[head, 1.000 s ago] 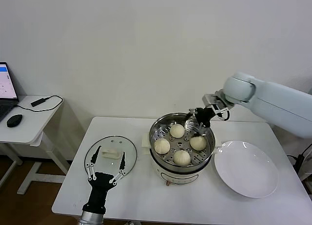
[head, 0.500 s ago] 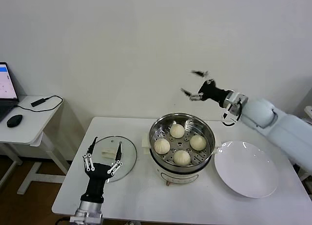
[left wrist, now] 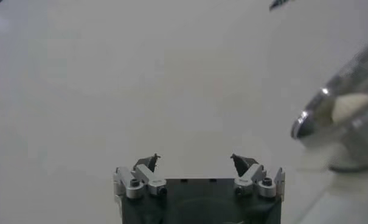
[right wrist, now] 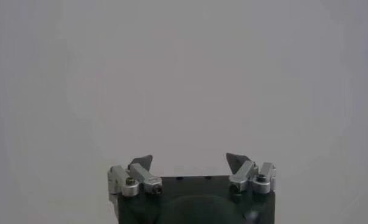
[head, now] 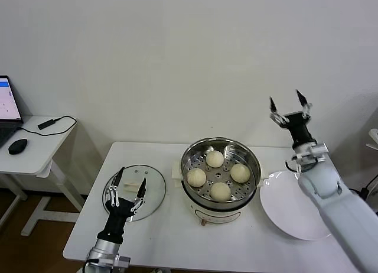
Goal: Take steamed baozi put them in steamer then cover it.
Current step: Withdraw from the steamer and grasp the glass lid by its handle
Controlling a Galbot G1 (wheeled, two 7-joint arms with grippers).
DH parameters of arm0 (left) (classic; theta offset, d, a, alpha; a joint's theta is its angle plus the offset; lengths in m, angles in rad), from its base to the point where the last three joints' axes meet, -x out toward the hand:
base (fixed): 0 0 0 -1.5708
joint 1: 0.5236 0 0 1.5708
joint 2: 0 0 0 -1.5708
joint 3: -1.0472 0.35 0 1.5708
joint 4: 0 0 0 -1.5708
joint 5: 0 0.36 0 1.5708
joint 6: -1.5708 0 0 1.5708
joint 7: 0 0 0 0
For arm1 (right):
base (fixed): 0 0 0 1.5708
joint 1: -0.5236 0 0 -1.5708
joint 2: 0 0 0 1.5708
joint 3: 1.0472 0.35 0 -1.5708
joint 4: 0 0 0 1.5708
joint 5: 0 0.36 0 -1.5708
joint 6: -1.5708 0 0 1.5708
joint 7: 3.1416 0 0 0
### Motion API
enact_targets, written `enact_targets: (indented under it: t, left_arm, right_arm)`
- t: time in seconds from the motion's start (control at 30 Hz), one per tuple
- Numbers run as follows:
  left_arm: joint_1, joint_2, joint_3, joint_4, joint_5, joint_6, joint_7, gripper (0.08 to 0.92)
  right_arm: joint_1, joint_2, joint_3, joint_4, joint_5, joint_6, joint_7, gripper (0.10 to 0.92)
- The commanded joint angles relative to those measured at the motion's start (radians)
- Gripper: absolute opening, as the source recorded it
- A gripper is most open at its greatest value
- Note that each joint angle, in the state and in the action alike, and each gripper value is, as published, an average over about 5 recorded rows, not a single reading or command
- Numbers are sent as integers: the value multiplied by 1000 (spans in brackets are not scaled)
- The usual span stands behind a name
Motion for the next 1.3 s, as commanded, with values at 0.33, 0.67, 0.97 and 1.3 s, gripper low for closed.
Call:
enact_targets:
  t: [0.33,0.67,0.97,1.3]
  left_arm:
    - [-153,40,-5,411,584,60,27,823]
    - [-238,35,1,475,566,95,7,823]
    - [-309,32,15,527,545,116,13,823]
    - [-351,28,32,558,538,124,21,823]
  right_arm:
    - [-524,234,395,23,-20,105,2,823]
    - [-529,265,373,12,-36,107,-17,823]
    - [-522,281,362,-4,-56,106,-23,823]
    - [-513,287,360,-18,-68,105,-23,823]
